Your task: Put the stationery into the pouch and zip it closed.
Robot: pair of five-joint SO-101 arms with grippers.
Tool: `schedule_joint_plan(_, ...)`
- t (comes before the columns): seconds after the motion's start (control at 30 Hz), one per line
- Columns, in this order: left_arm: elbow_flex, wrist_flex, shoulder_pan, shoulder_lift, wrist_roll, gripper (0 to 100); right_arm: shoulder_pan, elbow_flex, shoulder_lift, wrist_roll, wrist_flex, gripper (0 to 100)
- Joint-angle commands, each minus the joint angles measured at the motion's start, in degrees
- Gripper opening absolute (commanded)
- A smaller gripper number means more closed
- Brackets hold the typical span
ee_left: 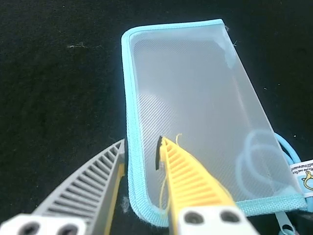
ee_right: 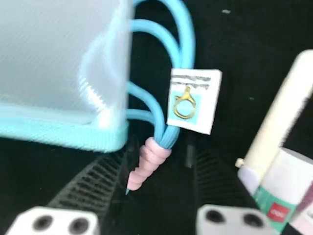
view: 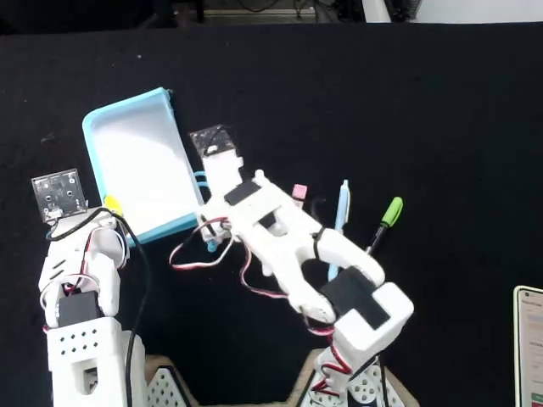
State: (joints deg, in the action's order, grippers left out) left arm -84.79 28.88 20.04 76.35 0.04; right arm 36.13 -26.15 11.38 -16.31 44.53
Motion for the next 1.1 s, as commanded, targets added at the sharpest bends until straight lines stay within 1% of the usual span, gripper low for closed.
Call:
schedule_joint_plan(0.0, 1.45, 0.18, -0.22, 0.79, 0.35, 12, -1.41, 7.25, 3.47, -0.09, 6.42, 22.8)
schedule_joint_plan(0.13, 1.45, 0.18, -0.22, 0.79, 0.35, 12, -0.35, 13.32, 8.57, 0.70, 11.78, 13.7)
schedule_joint_plan(0.2, 1.36, 0.18, -0.22, 0.79, 0.35, 12, -0.35, 16.13, 10.86, 4.66, 14.68, 6.9)
schedule_joint_plan(0.23, 1.36, 0.18, -0.22, 0.79, 0.35, 12, -0.44, 17.36, 11.56, 6.77, 16.00, 1.7)
schedule_joint_plan(0.27, 1.36, 0.09, -0.22, 0.79, 0.35, 12, -0.62, 18.42, 12.00, 8.26, 17.76, 0.9)
schedule_joint_plan(0.3, 1.27, 0.09, -0.22, 0.79, 0.35, 12, -0.79, 19.47, 11.82, 8.97, 20.31, 2.1)
schedule_joint_plan(0.4, 1.19, -0.09, -0.22, 0.79, 0.26, 12, -2.29, 21.85, 7.60, 8.88, 27.43, 1.1)
schedule_joint_plan(0.5, 1.19, -0.09, -0.22, 0.79, 0.26, 12, -4.48, 19.82, 1.01, 9.23, 30.24, 1.0)
schedule_joint_plan(0.67, 1.10, -0.18, -0.22, 0.79, 0.26, 12, -10.55, 12.62, -8.75, 9.32, 28.40, 1.1)
schedule_joint_plan(0.8, 1.10, -0.18, -0.22, 0.79, 0.18, 12, -13.01, 6.90, -14.29, 9.67, 26.11, 1.1)
schedule_joint_plan(0.9, 1.01, -0.18, -0.22, 0.79, 0.18, 12, -15.65, 4.97, -18.07, 12.22, 25.85, 1.1)
schedule_joint_plan(1.07, 1.01, -0.18, -0.22, 0.79, 0.18, 12, -21.45, 2.77, -25.89, 14.42, 25.76, 1.1)
